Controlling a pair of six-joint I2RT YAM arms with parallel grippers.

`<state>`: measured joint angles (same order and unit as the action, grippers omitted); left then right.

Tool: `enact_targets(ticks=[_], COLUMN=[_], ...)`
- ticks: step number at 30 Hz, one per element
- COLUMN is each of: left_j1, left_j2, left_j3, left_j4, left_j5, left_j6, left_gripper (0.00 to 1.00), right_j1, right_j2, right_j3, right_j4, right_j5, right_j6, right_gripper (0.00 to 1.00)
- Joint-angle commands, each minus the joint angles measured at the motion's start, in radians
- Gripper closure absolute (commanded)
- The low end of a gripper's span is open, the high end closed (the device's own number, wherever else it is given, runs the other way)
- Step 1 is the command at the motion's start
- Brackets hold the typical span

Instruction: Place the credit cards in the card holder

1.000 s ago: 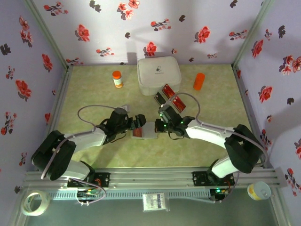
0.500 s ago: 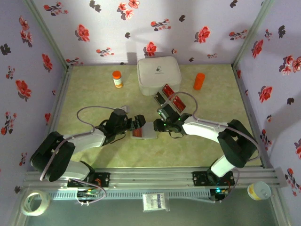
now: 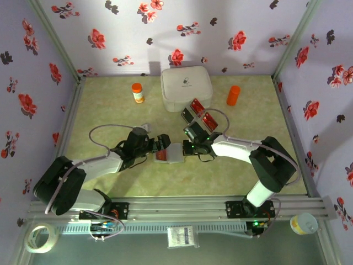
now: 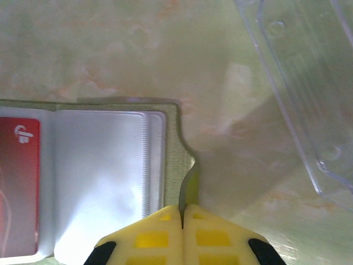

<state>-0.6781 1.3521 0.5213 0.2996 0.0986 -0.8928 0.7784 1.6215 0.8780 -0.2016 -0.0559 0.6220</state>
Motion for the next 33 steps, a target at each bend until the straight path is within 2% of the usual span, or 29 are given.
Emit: enact_targets(ticks=[1,10,20,21,25,28,33], left_j1=[-0.022,-0.1,-0.136,-0.136,-0.139,-0.143,-0.156], left_j2=[-0.042,-0.002,0.112,0.122,0.148,0.17,0.214], left_j3=[-0.007,0.06,0.118,0.117,0.115,0.113,0.112], left_j4=[0.015,0.05,0.105,0.109,0.127,0.143,0.163], left_j5=[0.009,0.009,0.009,0.009,0.009,0.009,0.006], left_j6=[-0.024,-0.044,-0.067,-0.07,-0.078,-0.087,-0.101], left_gripper=[0.0,0.0,0.0,0.0,0.0,0.0,0.0], right_j1=[-0.005,-0.023,-0.046,-0.049,-0.07,-0.093,-0.129], right_j2=[-0.003,0.001,-0.013,-0.02,-0.1,-0.184,-0.311], right_j3=[-0.015,-0.07,-0.129,-0.132,-0.163,-0.192,-0.261], right_j4=[0.091,0.192,0.251,0.247,0.215,0.158,0.108], right_j5=[-0.068,-0.12,-0.139,-0.14,-0.12,-0.09,-0.062], right_j6=[0.026,0.078,0.11,0.111,0.116,0.116,0.129], right_gripper=[1.0,1.0,1.0,0.99,0.73,0.68,0.67])
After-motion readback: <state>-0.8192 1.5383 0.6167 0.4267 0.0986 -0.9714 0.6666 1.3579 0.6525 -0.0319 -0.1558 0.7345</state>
